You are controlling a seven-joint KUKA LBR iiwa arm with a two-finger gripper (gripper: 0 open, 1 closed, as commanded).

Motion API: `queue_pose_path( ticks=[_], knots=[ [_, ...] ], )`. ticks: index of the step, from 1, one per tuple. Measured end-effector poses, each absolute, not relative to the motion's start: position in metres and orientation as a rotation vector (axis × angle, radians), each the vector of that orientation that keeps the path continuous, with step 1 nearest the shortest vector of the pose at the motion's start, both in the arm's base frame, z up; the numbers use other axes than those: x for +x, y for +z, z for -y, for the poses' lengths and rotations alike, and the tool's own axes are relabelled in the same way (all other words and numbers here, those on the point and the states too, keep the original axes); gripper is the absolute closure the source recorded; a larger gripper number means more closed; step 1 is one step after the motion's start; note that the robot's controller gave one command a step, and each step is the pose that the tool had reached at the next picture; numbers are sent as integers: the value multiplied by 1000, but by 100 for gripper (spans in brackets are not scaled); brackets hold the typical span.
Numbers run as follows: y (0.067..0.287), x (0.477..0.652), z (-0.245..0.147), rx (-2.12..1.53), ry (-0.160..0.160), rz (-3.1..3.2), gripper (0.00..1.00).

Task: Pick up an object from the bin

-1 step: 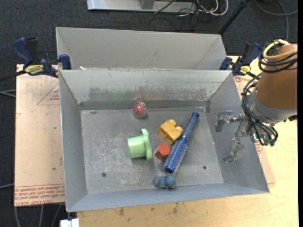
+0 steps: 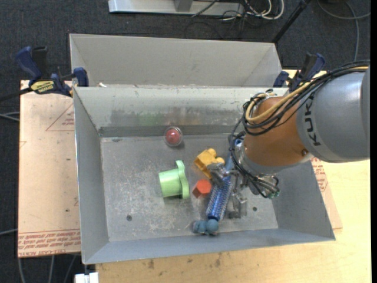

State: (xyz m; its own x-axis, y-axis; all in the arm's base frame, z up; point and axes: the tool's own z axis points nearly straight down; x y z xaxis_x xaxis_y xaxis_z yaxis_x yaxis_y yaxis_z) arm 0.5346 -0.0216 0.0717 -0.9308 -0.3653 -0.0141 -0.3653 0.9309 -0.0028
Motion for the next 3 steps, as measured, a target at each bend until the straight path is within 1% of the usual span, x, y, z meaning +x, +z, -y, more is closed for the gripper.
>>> queue_pose_path(
  ticks=[1,2,3],
  knots=[
    [101,539,17,-1088,-1,-2942,0],
    [102,565,38,-1554,-1,-2726,0],
    [69,567,36,-1844,3,-2542,0]
  ],
)
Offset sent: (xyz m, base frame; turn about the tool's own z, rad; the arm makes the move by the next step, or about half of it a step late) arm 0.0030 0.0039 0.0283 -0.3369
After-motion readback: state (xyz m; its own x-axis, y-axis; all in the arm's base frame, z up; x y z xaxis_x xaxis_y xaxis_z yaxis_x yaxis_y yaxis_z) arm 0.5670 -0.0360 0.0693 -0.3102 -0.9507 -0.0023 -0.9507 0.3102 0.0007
